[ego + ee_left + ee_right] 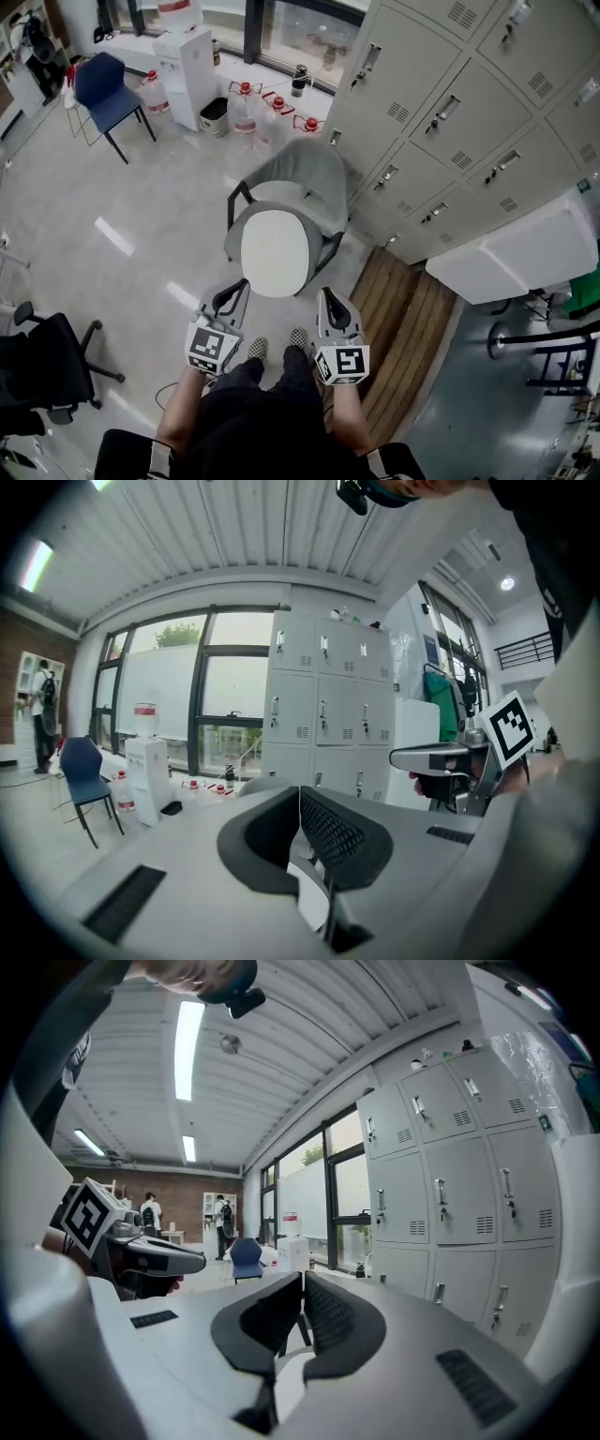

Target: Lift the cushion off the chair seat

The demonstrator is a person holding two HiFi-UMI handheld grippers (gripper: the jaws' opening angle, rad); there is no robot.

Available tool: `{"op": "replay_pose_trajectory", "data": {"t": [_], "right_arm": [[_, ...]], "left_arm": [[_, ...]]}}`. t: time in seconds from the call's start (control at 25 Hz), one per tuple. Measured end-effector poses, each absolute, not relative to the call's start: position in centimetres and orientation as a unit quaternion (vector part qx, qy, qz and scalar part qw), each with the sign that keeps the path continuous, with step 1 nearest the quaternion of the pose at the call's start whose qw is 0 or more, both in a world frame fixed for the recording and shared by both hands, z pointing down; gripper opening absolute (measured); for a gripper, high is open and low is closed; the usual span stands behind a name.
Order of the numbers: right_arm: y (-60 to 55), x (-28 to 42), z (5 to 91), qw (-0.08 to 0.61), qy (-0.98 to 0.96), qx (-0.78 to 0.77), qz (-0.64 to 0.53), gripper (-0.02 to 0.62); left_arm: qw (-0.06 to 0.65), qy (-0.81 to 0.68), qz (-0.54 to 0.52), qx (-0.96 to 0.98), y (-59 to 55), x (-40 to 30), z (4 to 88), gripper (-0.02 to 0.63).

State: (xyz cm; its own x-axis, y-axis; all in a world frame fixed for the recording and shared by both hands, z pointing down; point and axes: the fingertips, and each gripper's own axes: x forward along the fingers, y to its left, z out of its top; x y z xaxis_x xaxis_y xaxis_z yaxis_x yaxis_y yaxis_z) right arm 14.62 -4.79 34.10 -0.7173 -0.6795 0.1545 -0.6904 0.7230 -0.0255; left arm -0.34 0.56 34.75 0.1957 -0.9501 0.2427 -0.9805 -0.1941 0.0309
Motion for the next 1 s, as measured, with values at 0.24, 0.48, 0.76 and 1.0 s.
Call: {"op": "replay_pose_trajectory", "data": {"t": [0.24, 0.48, 0.76, 1.0], "right_arm": [[-8.1, 12.3, 35.2, 0.081, -0.948, 0.304, 0.038, 0.031], [-10.1, 9.3, 38.3, 0.102, -0.962, 0.249, 0.047, 0.031], [-12.7, 6.7, 44.2, 0.131, -0.963, 0.225, 0.071, 0.031], [-14.5, 4.7, 50.4, 0.156, -0.961, 0.212, 0.081, 0.031]], "left_arm": [[0.113, -0.681, 0.079, 0.719, -0.4, -2.2, 35.9, 0.020], [0.139, -0.719, 0.077, 0.676, -1.5, -4.5, 39.0, 0.020], [0.174, -0.733, 0.081, 0.652, -3.4, -6.8, 45.7, 0.020], [0.206, -0.729, 0.084, 0.647, -4.9, -8.3, 52.1, 0.020]]}}
